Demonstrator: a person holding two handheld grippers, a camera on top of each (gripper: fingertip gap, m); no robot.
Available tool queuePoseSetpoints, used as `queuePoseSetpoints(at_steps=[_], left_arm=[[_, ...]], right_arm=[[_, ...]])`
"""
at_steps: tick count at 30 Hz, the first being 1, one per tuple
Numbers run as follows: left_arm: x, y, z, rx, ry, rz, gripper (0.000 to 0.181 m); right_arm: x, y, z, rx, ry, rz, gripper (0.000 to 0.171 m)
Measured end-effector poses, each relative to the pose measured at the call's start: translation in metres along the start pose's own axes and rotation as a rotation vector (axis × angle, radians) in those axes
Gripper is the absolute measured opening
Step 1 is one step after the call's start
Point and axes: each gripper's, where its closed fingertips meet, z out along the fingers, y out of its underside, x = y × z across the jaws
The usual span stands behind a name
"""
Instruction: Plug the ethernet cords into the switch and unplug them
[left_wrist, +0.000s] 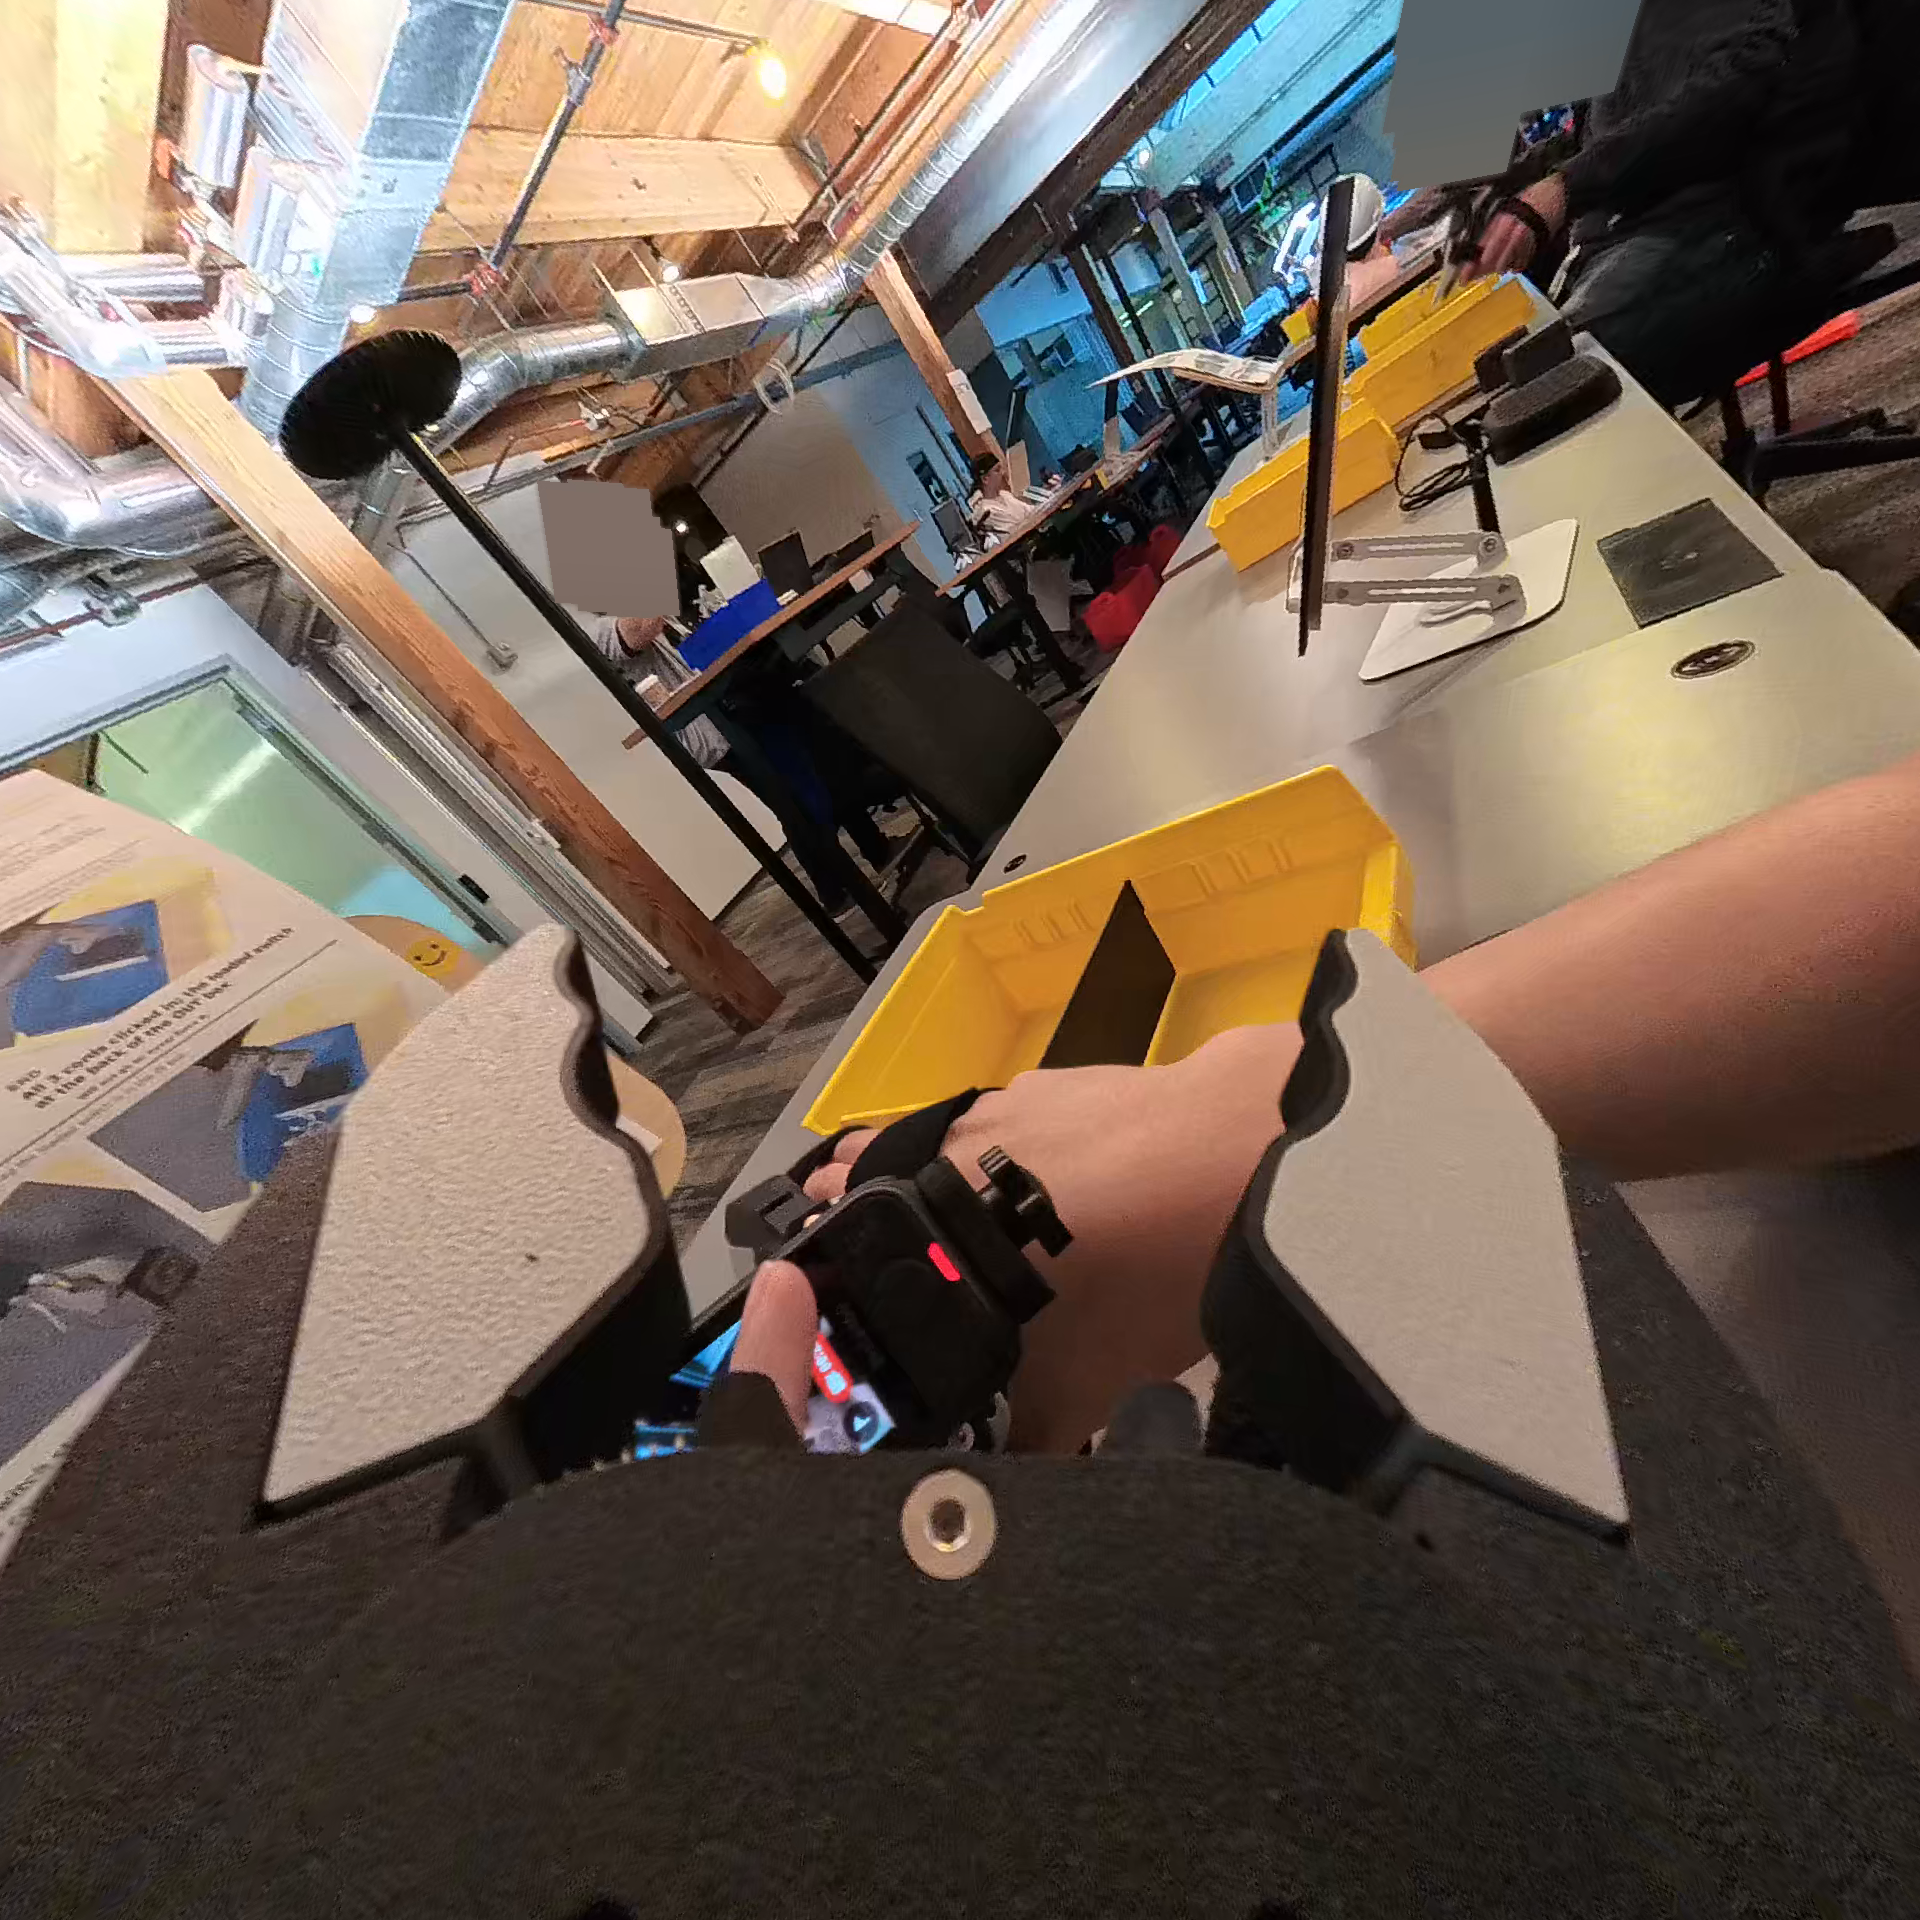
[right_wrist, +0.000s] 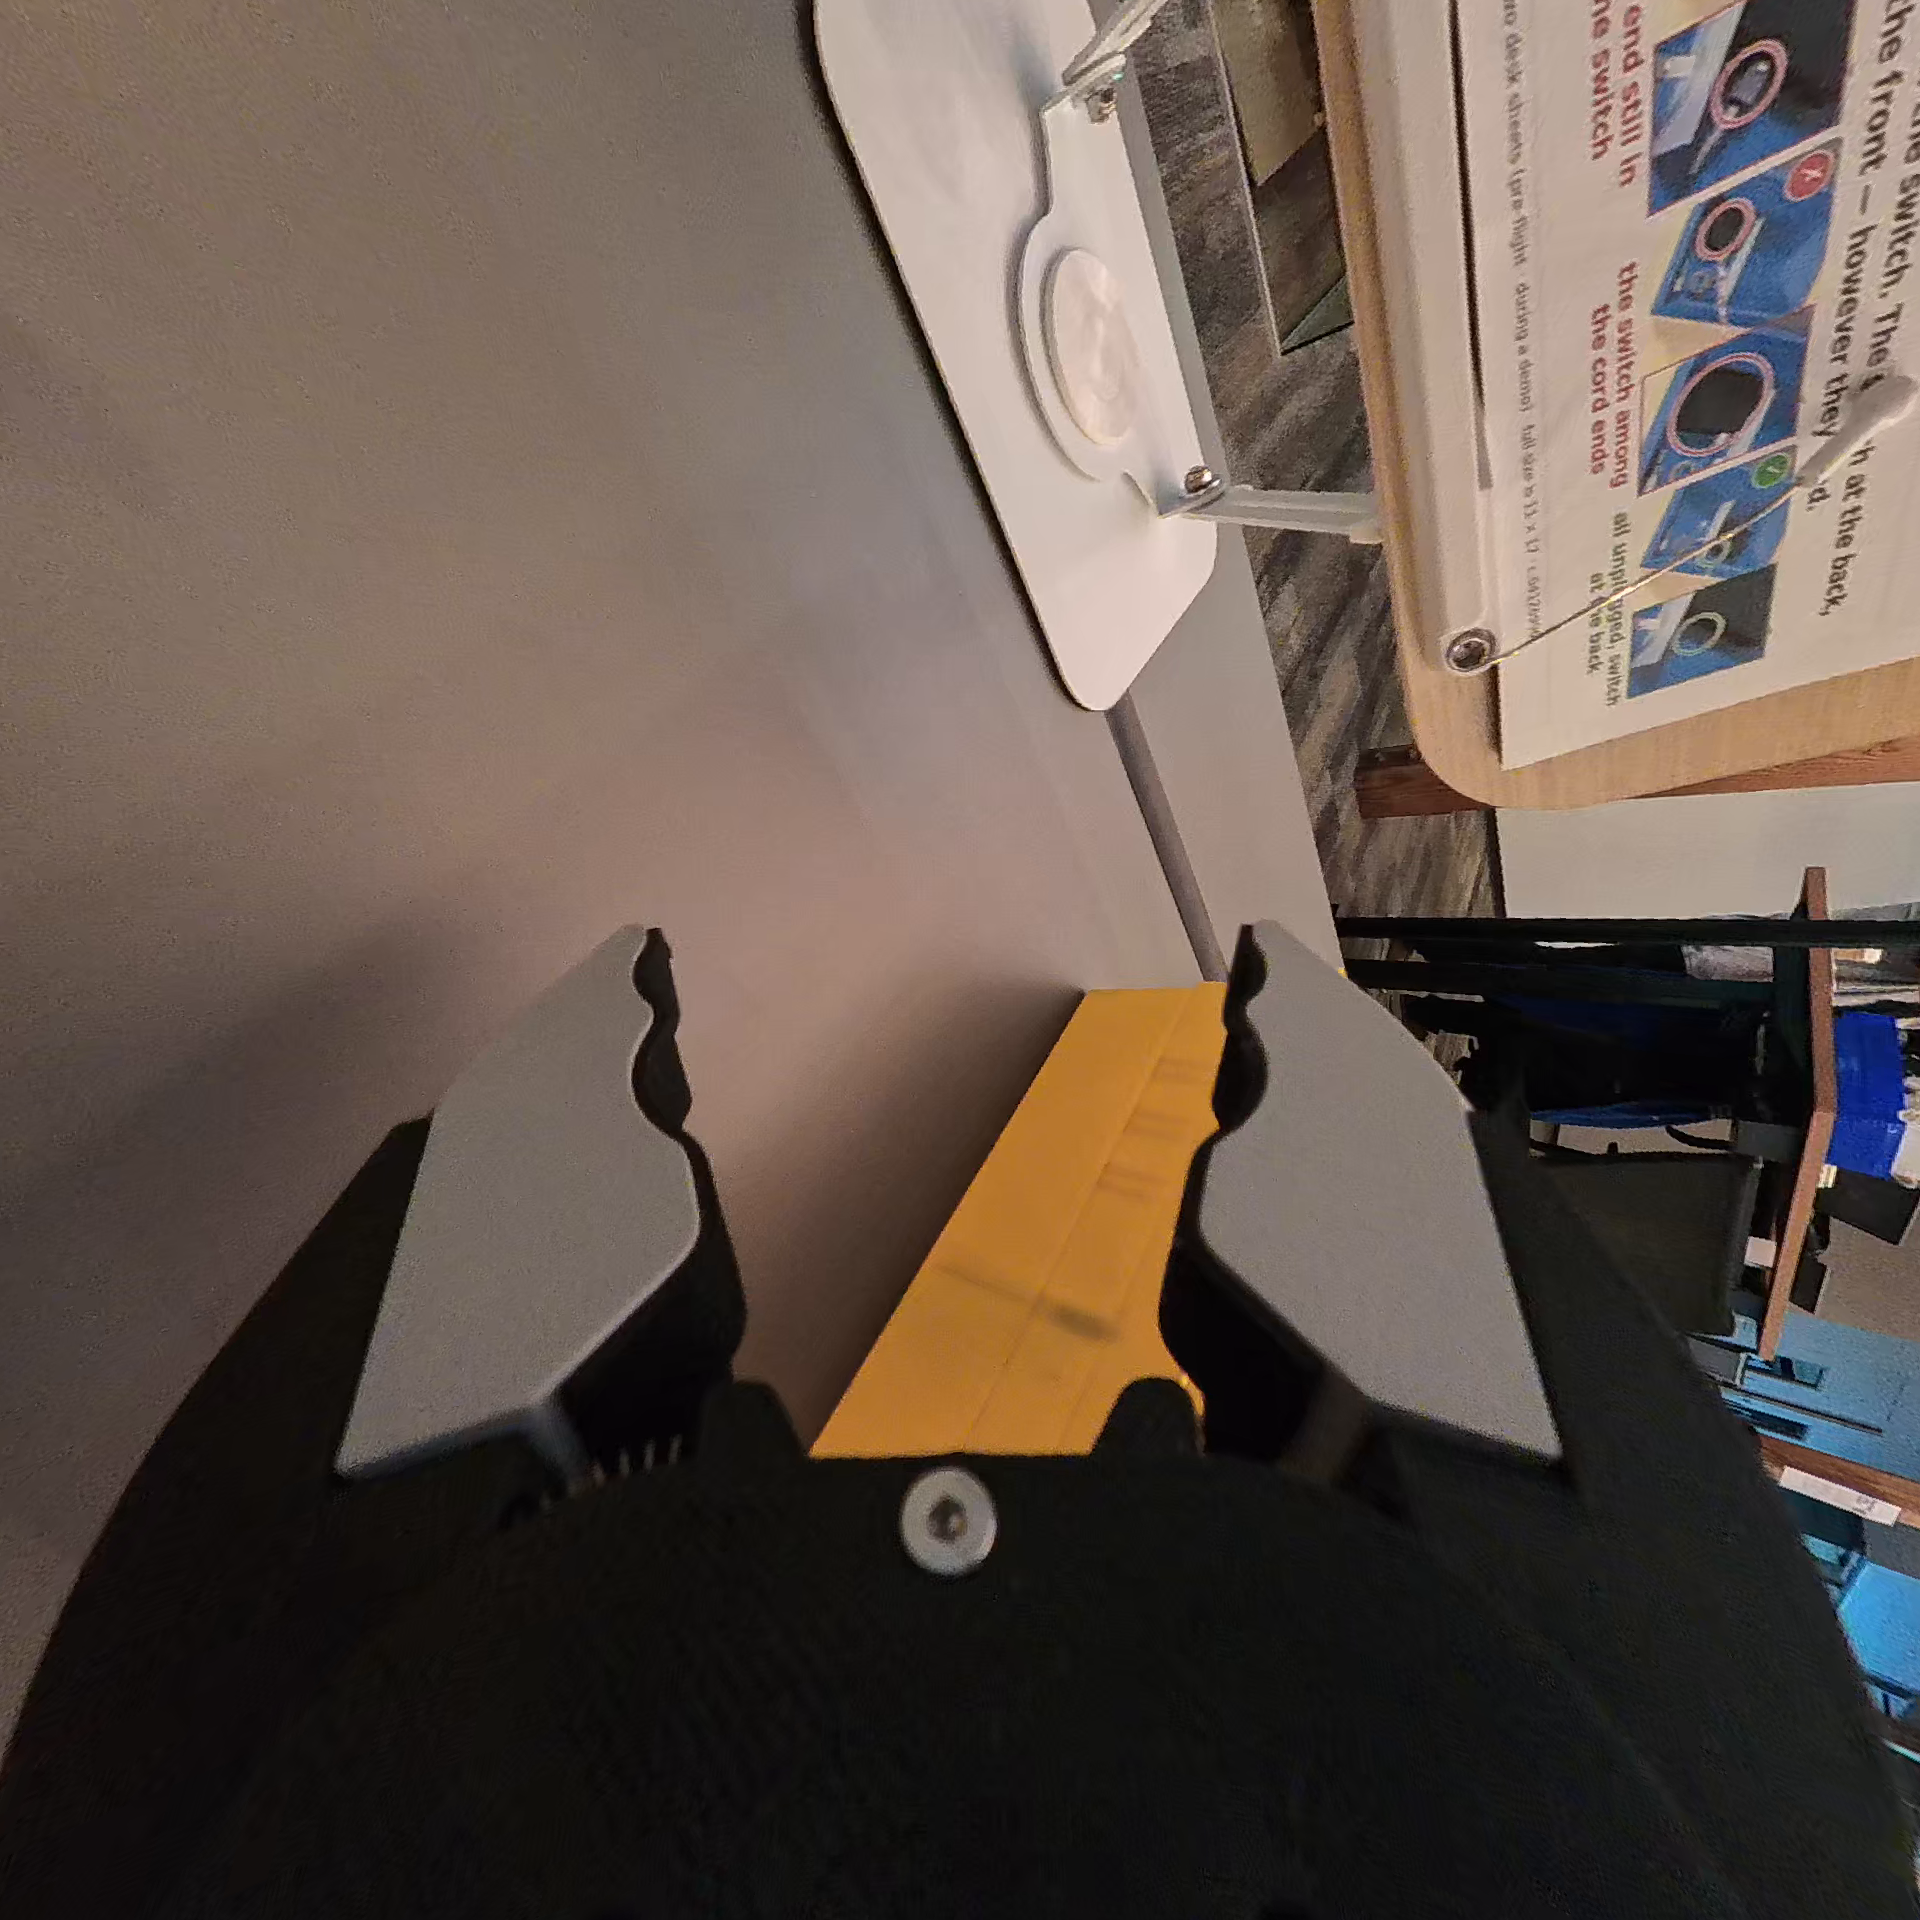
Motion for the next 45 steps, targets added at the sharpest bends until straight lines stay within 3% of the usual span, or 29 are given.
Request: queuePoseSetpoints(at_steps=[4,8,15,19,23,27,33,36,38,42,45], left_arm=[[0.003,0.012,0.005,-0.046,0.013,-0.014,0.128],[-0.008,-0.012,-0.006,0.016,-0.035,0.036,0.129],[-0.077,-0.029,-0.045,0.0,-0.201,-0.036,0.126],[-0.127,-0.004,-0.068,-0.095,-0.305,-0.122,0.123],[-0.169,0.055,-0.094,-0.308,-0.401,-0.226,0.099],[-0.181,0.103,-0.104,-0.477,-0.434,-0.291,0.076],[-0.183,0.112,-0.1,-0.488,-0.458,-0.265,0.058],[-0.183,0.111,-0.11,-0.541,-0.443,-0.207,0.043],[-0.189,0.103,-0.13,-0.579,-0.467,-0.174,0.029],[-0.195,0.076,-0.176,-0.584,-0.505,-0.194,0.0],[-0.184,0.089,-0.211,-0.713,-0.487,-0.21,0.0]], right_arm=[[-0.003,0.0,-0.001,0.0,-0.021,-0.002,0.102],[-0.004,-0.003,-0.003,0.016,-0.033,-0.003,0.102],[0.017,-0.003,-0.004,0.059,-0.005,0.05,0.102],[0.048,-0.001,-0.008,0.117,0.062,0.119,0.102],[0.109,0.001,-0.027,0.255,0.264,0.245,0.101],[0.171,0.017,-0.063,0.419,0.46,0.437,0.101],[0.205,0.042,-0.081,0.505,0.51,0.538,0.1],[0.208,0.04,-0.093,0.613,0.467,0.568,0.082],[0.21,0.037,-0.112,0.705,0.443,0.543,0.054],[0.222,0.04,-0.151,0.858,0.438,0.511,0.018],[0.227,0.046,-0.165,0.89,0.394,0.513,0.001]])
